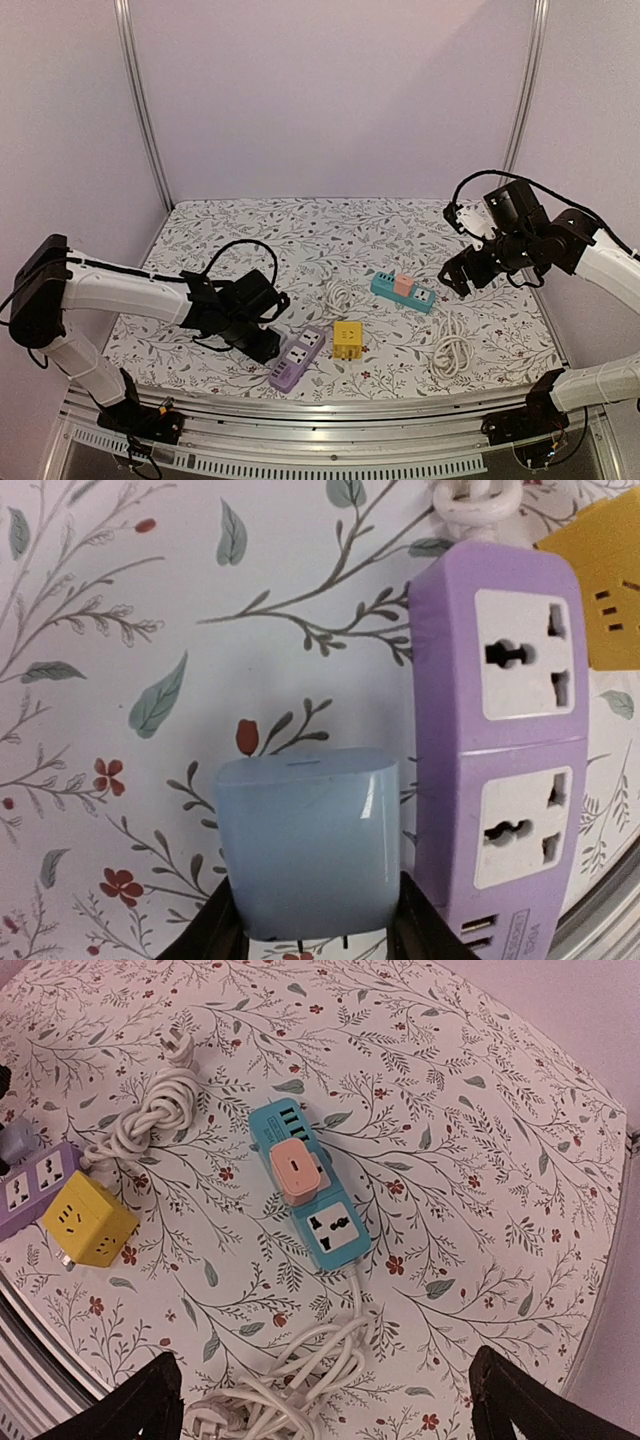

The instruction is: Insert the plug

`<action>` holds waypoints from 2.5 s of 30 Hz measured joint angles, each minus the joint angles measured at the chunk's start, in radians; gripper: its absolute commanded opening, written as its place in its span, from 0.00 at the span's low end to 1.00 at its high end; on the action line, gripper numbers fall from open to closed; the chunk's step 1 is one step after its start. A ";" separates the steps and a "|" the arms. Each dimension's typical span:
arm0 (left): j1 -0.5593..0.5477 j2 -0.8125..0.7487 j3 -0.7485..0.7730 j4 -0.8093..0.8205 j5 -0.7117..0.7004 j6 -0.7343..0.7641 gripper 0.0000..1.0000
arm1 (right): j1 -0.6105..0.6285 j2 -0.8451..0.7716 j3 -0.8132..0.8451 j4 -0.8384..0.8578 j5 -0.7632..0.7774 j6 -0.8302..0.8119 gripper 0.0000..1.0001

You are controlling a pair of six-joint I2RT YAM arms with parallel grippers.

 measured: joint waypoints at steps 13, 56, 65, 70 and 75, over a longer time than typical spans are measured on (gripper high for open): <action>0.000 -0.224 0.165 -0.132 -0.023 0.040 0.01 | 0.019 0.033 0.108 -0.022 -0.027 0.355 0.99; -0.042 0.083 0.570 0.044 0.360 0.598 0.00 | 0.024 0.303 0.238 0.045 -0.818 0.887 0.88; -0.047 0.139 0.645 0.047 0.375 0.638 0.00 | 0.034 0.316 0.242 0.069 -0.873 0.921 0.83; -0.047 0.152 0.667 0.051 0.383 0.645 0.00 | 0.034 0.322 0.242 0.068 -0.882 0.921 0.79; -0.048 0.169 0.682 0.051 0.389 0.652 0.00 | 0.034 0.339 0.242 0.068 -0.885 0.922 0.75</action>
